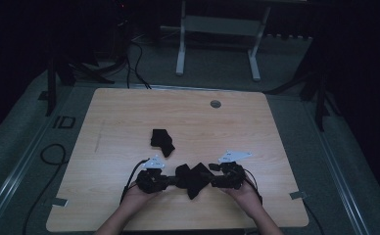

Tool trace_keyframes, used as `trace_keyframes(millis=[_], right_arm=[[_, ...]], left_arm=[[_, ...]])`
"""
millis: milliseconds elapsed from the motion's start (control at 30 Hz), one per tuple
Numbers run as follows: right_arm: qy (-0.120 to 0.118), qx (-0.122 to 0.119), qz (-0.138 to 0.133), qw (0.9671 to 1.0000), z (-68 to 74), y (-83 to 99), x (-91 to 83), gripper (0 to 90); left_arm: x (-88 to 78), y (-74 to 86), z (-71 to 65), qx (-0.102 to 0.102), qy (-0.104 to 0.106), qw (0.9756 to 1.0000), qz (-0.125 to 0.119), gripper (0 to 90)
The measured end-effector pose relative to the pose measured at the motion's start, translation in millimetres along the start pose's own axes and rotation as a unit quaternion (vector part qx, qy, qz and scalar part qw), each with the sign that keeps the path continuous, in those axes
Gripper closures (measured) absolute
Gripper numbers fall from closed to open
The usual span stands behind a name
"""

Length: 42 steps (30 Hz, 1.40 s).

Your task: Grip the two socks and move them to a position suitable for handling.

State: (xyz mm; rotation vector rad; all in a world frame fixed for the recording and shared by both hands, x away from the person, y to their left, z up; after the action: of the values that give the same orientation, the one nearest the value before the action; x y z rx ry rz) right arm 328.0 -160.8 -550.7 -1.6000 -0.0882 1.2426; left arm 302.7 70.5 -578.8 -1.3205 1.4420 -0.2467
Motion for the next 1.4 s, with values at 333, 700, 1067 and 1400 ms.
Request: trace_keyframes(millis=[333,700,1067,1400], right_arm=[[0.032,-0.013,0.048,0.9983,-15.9,8.6,28.6,53.9],[0.051,-0.059,0.073,0.9943,-5.7,12.9,32.8,83.7],[0.054,-0.013,-0.056,0.9969,-23.6,-28.7,-59.2,84.2],[0.044,0.035,-0.066,0.9962,-36.6,-2.5,-93.1,84.0]], left_arm=[[6.5,-1.7,1.0,0.005,-0.009,0.9998,0.015,88.6],[8.4,-3.4,1.0,0.003,-0.003,0.9998,0.018,88.6],[-42.8,-12.6,-14.2,0.03,-0.003,0.9995,-0.01,88.7],[-77.5,4.0,-16.0,0.02,0.009,0.9997,-0.012,88.6]])
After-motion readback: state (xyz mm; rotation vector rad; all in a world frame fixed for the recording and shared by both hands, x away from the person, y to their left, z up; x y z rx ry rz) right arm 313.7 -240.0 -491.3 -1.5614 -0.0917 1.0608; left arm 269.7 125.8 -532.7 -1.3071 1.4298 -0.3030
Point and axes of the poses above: each handheld gripper's, and its own axes: x roughly forward along the jaws, y roughly out of its underside, z roughly to its left, the point moved 4 cm from there along x, roughly forward along the jaws, and after that the axes turned 5 degrees about y, right-handed, at the moved point
